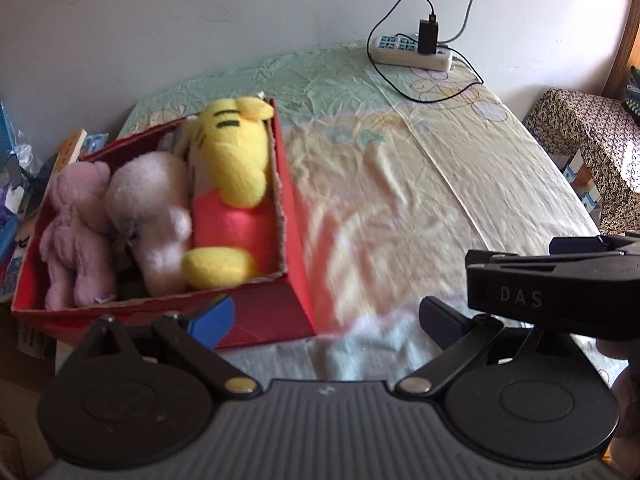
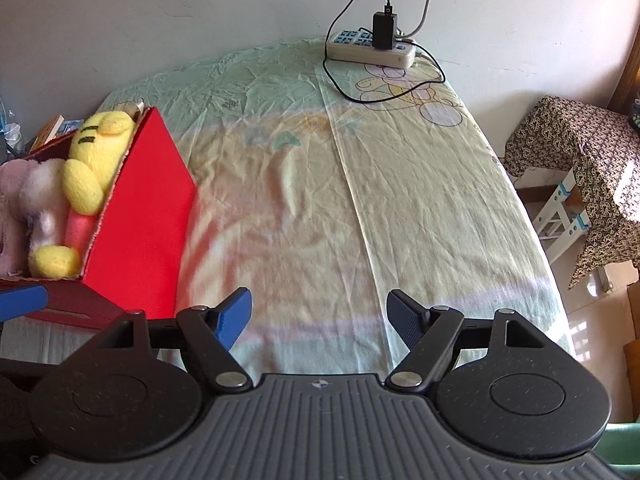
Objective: Organize objects
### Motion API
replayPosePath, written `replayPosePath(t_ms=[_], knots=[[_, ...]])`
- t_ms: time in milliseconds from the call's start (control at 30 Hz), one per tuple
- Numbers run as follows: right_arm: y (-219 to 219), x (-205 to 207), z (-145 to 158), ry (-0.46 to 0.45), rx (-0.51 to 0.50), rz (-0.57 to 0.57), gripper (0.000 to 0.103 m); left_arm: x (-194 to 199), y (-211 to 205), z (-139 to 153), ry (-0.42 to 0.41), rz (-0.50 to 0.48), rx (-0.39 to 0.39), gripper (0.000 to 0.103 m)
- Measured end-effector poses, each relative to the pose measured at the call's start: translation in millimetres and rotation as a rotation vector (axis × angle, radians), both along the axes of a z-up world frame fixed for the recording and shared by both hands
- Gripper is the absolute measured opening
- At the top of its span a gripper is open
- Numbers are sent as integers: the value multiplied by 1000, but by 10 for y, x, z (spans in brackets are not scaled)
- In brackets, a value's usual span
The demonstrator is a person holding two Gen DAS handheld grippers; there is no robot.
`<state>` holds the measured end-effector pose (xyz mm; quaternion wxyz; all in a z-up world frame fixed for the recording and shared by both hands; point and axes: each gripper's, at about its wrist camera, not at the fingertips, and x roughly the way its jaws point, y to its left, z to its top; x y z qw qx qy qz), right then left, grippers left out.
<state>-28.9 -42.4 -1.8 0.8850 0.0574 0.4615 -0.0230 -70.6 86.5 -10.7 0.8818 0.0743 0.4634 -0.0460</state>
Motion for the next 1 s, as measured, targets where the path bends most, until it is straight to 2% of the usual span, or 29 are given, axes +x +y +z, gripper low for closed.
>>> replayPosePath(t_ms=[367, 667, 800, 1000], knots=[[575, 84, 350, -68, -8, 12, 77, 7, 732, 341, -58, 31, -10, 100], [1129, 163, 534, -101, -21, 39, 77, 80, 1318, 355, -50, 94, -8, 101], [1335, 158, 588, -123, -24, 37, 84, 95, 1563, 341, -43, 110, -10, 101], [1564, 149, 576, -136, -12, 29, 85, 107, 1820, 336, -57, 125, 0, 101]])
